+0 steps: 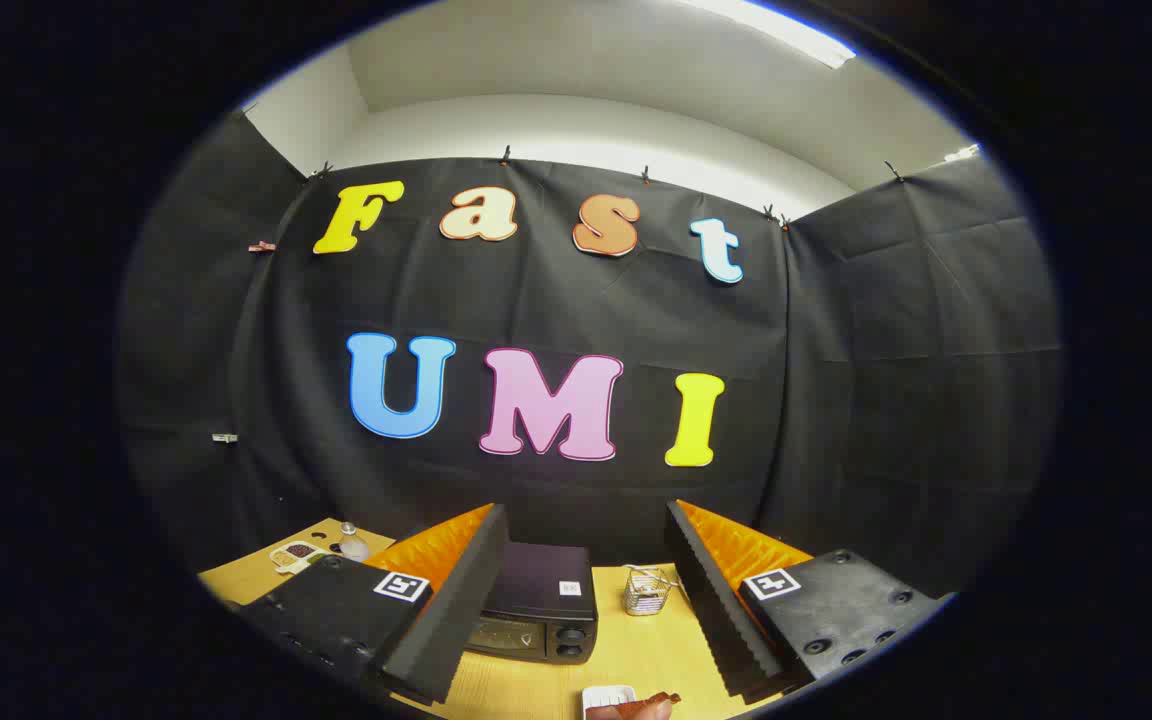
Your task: Open the toaster oven, put the food inside, and close the toaster oven door.
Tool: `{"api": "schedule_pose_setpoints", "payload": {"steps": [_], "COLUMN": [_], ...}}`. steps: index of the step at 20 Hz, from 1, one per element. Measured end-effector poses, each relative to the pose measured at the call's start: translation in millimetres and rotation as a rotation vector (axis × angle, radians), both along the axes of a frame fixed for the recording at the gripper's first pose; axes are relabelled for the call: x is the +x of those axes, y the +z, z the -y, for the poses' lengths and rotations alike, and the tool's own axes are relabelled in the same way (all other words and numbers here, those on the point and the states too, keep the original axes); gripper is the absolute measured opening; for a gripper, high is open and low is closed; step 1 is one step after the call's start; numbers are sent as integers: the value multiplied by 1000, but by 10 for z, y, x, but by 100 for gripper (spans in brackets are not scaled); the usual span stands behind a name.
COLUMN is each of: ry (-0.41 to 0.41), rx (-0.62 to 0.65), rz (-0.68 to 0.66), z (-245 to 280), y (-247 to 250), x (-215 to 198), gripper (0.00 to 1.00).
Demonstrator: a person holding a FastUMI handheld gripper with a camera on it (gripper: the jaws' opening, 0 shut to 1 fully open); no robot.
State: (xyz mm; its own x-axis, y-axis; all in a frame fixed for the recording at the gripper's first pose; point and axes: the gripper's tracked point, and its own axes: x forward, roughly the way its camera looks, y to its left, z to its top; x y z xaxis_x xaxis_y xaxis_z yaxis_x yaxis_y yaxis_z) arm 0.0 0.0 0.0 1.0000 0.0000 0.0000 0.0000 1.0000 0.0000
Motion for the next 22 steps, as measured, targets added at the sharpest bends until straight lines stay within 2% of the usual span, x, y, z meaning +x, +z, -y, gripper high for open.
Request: {"api": "schedule_pose_setpoints", "payload": {"steps": [8, 16, 22], "ry": [36, 35, 67], "rx": [18, 6, 17], "rz": [-11, -20, -73], "z": [-329, -436, -820], "y": [-114, -208, -540], "x": [77, 149, 340], "gripper": [98, 98, 98]}}
